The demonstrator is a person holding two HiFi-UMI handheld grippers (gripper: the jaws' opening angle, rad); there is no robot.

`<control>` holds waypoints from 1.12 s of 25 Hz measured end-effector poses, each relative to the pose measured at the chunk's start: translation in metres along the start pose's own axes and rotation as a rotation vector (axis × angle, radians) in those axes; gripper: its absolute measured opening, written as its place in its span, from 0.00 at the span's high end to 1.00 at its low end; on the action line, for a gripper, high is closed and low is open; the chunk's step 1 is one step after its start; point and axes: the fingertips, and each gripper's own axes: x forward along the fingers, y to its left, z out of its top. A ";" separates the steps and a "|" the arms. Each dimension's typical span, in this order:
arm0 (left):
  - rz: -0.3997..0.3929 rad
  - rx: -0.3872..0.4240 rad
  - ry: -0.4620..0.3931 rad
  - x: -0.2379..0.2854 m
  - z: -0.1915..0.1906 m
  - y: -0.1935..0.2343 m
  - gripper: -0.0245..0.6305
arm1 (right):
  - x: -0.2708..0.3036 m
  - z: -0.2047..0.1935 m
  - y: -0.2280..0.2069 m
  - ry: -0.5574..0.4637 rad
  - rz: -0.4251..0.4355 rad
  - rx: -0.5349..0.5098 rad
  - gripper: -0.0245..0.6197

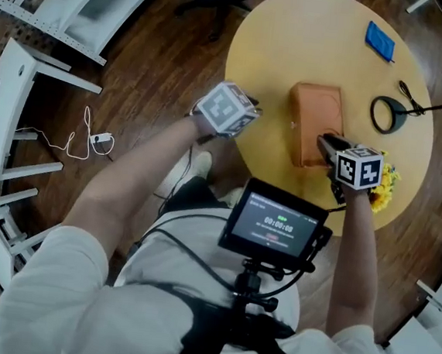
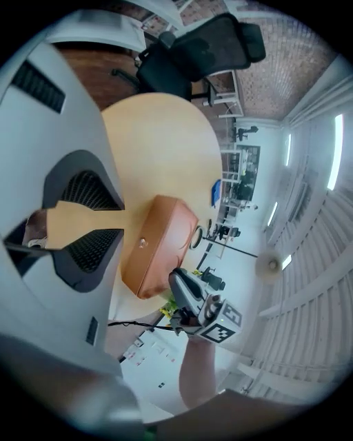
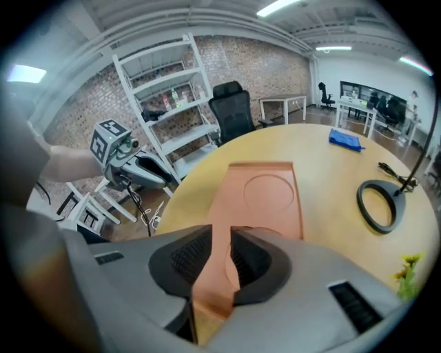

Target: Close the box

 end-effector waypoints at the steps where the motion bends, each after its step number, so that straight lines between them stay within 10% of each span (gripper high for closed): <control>1: 0.025 -0.009 -0.021 -0.021 0.002 0.005 0.82 | -0.005 0.002 0.003 -0.032 -0.004 0.003 0.82; 12: 0.112 0.074 -0.059 -0.153 0.021 0.008 0.82 | -0.033 0.012 0.068 -0.265 -0.078 0.029 0.82; 28: -0.303 0.360 0.022 -0.021 0.104 0.007 0.83 | -0.039 0.009 0.055 -0.367 -0.477 0.458 0.82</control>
